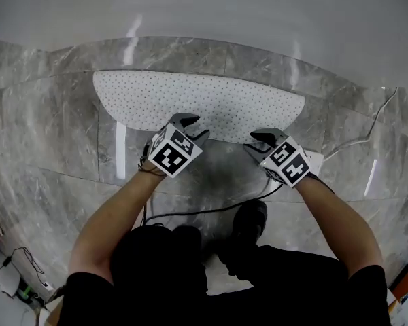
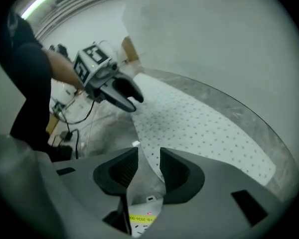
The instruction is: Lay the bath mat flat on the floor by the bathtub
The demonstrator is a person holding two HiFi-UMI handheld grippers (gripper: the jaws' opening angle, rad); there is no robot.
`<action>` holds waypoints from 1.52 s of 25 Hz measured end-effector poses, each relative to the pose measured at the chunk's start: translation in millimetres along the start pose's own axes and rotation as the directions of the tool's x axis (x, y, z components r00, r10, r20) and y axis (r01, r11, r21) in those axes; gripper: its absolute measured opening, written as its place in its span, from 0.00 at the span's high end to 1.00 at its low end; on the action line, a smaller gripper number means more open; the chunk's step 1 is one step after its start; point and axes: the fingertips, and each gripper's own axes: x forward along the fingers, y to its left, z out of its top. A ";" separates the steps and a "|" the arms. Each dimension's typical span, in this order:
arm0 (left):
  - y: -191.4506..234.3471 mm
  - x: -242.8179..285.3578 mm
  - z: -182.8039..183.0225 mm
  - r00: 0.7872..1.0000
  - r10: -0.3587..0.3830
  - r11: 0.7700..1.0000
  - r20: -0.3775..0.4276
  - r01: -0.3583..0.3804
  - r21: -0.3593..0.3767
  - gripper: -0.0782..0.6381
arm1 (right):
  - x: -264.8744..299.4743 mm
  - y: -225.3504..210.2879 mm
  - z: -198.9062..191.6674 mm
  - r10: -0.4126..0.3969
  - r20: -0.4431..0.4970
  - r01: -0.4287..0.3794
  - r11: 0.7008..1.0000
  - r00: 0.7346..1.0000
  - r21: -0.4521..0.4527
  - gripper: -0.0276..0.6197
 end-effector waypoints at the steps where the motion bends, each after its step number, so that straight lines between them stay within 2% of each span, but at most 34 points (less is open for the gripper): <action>1: -4.2 3.5 -5.2 1.000 -0.003 0.999 -0.022 0.004 0.033 0.62 | 6.4 10.2 -3.7 0.010 -0.035 -0.013 0.998 0.999 -0.064 0.72; 3: -10.4 10.5 -17.8 0.997 -0.007 0.994 -0.082 0.016 0.108 0.58 | 17.2 21.3 -11.8 0.023 -0.082 -0.033 0.993 0.996 -0.113 0.72; 5: -14.9 17.8 -32.0 0.989 -0.005 0.984 -0.151 0.032 0.173 0.55 | 26.8 23.5 -20.9 0.021 -0.117 -0.032 0.995 0.993 -0.095 0.72; 7: -16.4 22.3 -40.0 0.982 0.006 0.973 -0.191 0.038 0.229 0.54 | 35.1 22.0 -27.9 -0.003 -0.162 -0.017 0.992 0.987 -0.124 0.70; 10: -9.1 20.7 -45.9 0.976 0.059 0.954 -0.210 0.007 0.298 0.54 | 45.2 21.3 -30.7 -0.047 -0.205 0.001 0.976 0.978 -0.219 0.67; 15: -1.4 19.4 -50.3 0.971 0.121 0.930 -0.205 -0.038 0.366 0.55 | 46.4 22.2 -37.5 -0.063 -0.231 -0.005 0.960 0.971 -0.280 0.67; 18: 1.2 20.4 -48.9 0.972 0.118 0.932 -0.201 -0.038 0.361 0.56 | 47.2 22.9 -42.9 -0.075 -0.238 -0.014 0.936 0.968 -0.352 0.67; 22: 6.0 21.0 -46.6 0.975 0.121 0.935 -0.186 -0.049 0.351 0.62 | 46.7 20.9 -43.0 -0.059 -0.225 -0.027 0.931 0.973 -0.363 0.67; 29: 4.2 20.7 -46.3 0.977 0.097 0.948 -0.192 -0.032 0.316 0.70 | 39.7 18.9 -52.1 -0.044 -0.228 -0.029 0.952 0.973 -0.306 0.65; 33: -0.3 17.4 -45.2 0.981 0.043 0.962 -0.190 0.010 0.271 0.77 | 33.1 11.8 -65.9 -0.067 -0.251 -0.013 0.952 0.966 -0.305 0.65; 38: -6.6 12.0 -47.0 0.978 0.022 0.962 -0.207 0.036 0.272 0.82 | 18.0 -0.9 -88.0 -0.084 -0.258 0.013 0.964 0.962 -0.265 0.65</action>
